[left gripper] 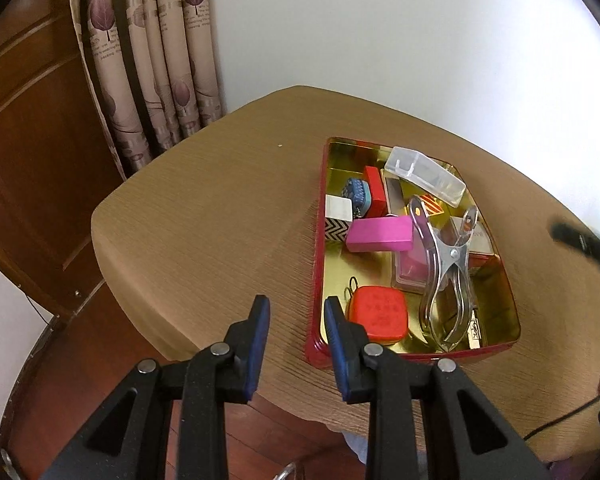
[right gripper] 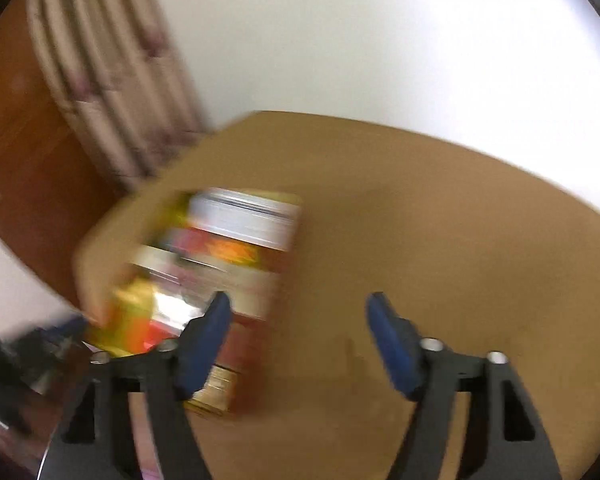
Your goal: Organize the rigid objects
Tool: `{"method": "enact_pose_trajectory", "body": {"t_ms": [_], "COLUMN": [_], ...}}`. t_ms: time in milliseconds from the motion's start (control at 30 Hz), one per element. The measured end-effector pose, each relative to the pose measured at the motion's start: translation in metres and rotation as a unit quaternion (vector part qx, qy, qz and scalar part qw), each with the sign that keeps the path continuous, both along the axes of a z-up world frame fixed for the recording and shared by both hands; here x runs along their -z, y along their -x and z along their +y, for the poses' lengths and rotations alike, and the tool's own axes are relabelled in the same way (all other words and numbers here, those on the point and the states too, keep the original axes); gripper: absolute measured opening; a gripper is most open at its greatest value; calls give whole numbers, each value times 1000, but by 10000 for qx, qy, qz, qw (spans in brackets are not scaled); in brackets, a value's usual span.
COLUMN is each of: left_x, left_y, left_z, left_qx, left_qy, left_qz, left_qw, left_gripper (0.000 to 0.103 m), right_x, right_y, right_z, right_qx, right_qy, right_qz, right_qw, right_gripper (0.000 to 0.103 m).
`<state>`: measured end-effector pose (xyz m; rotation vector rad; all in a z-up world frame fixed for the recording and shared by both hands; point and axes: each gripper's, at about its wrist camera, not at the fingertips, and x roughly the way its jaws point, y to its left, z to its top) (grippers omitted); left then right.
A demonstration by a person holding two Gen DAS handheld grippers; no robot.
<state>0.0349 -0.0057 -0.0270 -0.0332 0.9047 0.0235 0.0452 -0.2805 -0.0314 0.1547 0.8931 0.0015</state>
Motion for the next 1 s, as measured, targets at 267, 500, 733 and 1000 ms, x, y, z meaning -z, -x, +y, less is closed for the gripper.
{"method": "enact_pose_trajectory", "body": {"t_ms": [267, 500, 733, 1000], "left_x": [-5, -8, -4, -4], "left_y": [9, 18, 19, 21], "left_z": [-11, -6, 5, 1], "left_qx": [-73, -280, -432, -129], "left_qy": [-190, -284, -358, -233], "left_qz": [-67, -143, -225, -376], "left_qw": [9998, 9991, 9982, 9989], "left_gripper": [28, 29, 31, 32], "right_x": [77, 85, 89, 88], "right_y": [92, 128, 123, 119], "right_z": [-165, -247, -262, -265], "right_qx": [1728, 2697, 2940, 2942], "right_qy": [1119, 738, 569, 556], "right_qz": [1073, 848, 789, 870], "right_qw": [9727, 9564, 9509, 9501], "right_gripper": [80, 102, 103, 103]}}
